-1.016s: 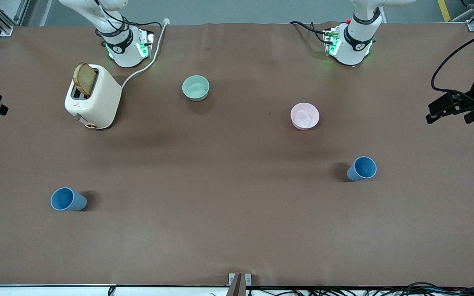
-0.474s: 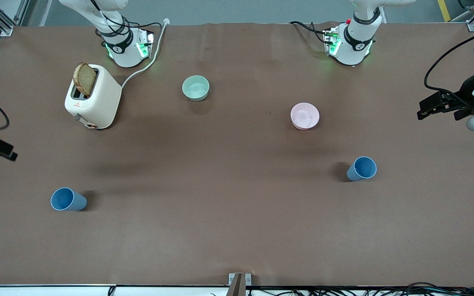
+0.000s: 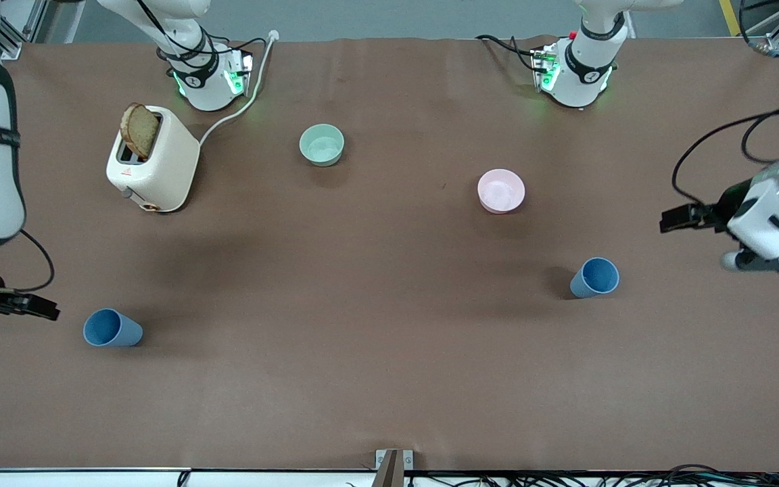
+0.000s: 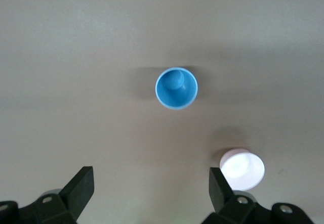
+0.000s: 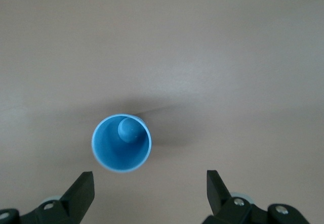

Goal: Stack blue cups with both arms
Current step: 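Grasp one blue cup with the right gripper while the left gripper grasps the other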

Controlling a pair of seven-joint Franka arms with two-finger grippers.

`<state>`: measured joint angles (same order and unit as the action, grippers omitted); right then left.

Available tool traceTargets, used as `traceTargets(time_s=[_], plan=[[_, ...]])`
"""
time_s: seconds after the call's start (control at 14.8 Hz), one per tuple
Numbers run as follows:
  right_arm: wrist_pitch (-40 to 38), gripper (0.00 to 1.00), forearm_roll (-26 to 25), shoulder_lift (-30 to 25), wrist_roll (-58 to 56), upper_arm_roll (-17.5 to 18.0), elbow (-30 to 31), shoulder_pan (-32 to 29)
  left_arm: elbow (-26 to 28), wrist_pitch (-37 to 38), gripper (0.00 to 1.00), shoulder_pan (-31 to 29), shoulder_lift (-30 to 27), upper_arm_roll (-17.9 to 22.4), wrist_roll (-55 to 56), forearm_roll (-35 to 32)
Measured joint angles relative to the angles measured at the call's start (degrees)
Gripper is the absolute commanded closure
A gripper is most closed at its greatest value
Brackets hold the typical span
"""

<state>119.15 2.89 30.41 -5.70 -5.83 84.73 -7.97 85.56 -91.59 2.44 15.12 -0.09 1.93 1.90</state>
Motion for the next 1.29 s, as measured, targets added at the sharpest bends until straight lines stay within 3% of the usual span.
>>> traceTargets(time_s=[0.2, 0.27, 0.61, 1.08, 1.29], plan=[[3.09, 0.08, 1.92, 4.96, -0.57, -0.09, -0.20, -0.79, 0.00, -4.11, 0.00, -0.47, 3.36, 0.04, -0.02, 0.00], [3.74, 0.15, 2.72, 6.11, -0.79, -0.09, -0.27, -0.84, 0.01, -5.71, 0.00, -0.43, 4.41, 0.02, -0.02, 0.00], [3.98, 0.73, 7.06, 8.18, -3.07, -0.02, -0.37, -0.84, 0.41, -8.30, 0.00, -1.32, 10.36, 0.04, -0.22, 0.00], [3.82, 0.83, 8.16, 9.29, -3.18, 0.16, -0.27, -0.84, 1.16, -15.77, 0.00, -0.42, 16.96, -0.99, -0.54, 0.00], [3.95, 0.97, 9.07, 9.57, -3.29, 0.13, -0.26, -0.84, 2.22, -16.32, 0.00, -0.41, 18.68, -1.03, -0.54, 0.00]])
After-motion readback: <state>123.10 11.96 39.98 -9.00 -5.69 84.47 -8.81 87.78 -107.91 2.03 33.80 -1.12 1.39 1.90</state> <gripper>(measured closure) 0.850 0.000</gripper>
